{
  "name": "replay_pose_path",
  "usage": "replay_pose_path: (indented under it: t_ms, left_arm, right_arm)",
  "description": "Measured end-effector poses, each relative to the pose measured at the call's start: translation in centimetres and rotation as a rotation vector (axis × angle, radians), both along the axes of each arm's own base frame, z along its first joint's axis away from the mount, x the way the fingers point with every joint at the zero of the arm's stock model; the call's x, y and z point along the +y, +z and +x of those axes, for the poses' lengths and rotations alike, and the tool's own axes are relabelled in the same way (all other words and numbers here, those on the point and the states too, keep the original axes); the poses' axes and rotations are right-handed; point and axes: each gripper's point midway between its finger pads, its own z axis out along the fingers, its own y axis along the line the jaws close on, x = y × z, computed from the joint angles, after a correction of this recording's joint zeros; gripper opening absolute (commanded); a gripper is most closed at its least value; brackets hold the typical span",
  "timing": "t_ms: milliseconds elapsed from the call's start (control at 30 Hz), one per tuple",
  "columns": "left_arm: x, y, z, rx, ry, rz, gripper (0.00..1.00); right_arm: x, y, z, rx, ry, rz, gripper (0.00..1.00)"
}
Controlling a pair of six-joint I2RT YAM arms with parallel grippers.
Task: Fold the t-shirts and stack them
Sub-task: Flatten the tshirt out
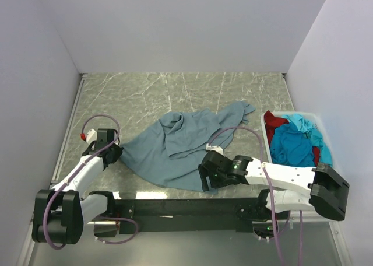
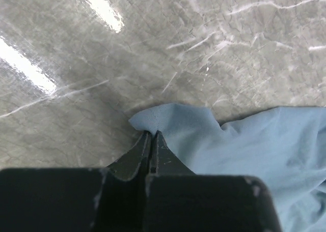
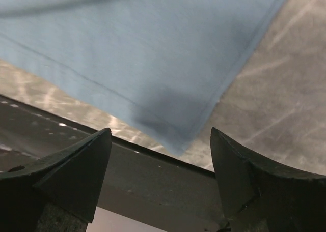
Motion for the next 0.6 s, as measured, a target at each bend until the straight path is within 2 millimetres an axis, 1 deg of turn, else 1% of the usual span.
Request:
replay_pose_path:
  t_ms: [133, 233, 267, 333, 367, 400, 433, 467, 500, 533, 600]
  left_arm:
    - [-0.2, 0.0, -0.1, 0.0, -0.006, -0.009, 0.01]
    - [-0.2, 0.0, -0.2, -0.006, -0.007, -0.012, 0.01]
    - [-0.2, 0.0, -0.2, -0.009, -0.005, -0.013, 0.01]
    - [-0.2, 0.1, -0.3, -0.019, -0.004, -0.014, 0.01]
    - [-0.2, 0.2, -0.4, -0.023, -0.003, -0.015, 0.01]
    - [-0.2, 0.2, -0.5, -0.028, -0.001, -0.016, 0.01]
    - [-0.2, 0.3, -0.5, -0.032, 0.0, -0.016, 0.01]
    - [-0.2, 0.4, -0.5, -0.038, 0.001, -0.015, 0.0]
    - [-0.2, 0.5, -0.5, -0.044, 0.001, -0.015, 0.01]
    - [-0.1, 0.7, -0.4, -0.051, 0.002, -0.014, 0.01]
    - [-0.1, 0.9, -0.4, -0.059, 0.002, -0.015, 0.01]
  right_arm:
    - [-0.7, -1.2, -0.8, 0.031, -0.022, -0.037, 0.83]
    - [-0.9, -2.1, -1.2, 0.052, -0.028, -0.053, 0.75]
    - [-0.8, -2.2, -1.1, 0.052, -0.031, -0.05, 0.67]
    - [-0.5, -2.2, -1.0, 0.049, -0.034, -0.046, 0.54]
    - [-0.4, -2.3, -1.0, 0.049, -0.037, -0.047, 0.43]
    - [-0.4, -2.4, -1.0, 0.046, -0.04, -0.051, 0.4]
    - [-0.3, -2.5, -1.0, 0.048, -0.048, -0.052, 0.34]
    - [-0.3, -2.5, -1.0, 0.049, -0.051, -0.054, 0.15]
    - [-0.3, -2.6, -0.9, 0.046, -0.054, -0.061, 0.06]
    - [-0.3, -2.7, -0.9, 0.048, -0.062, -0.06, 0.0]
    - [-0.2, -2.7, -0.9, 0.048, -0.079, -0.059, 0.0]
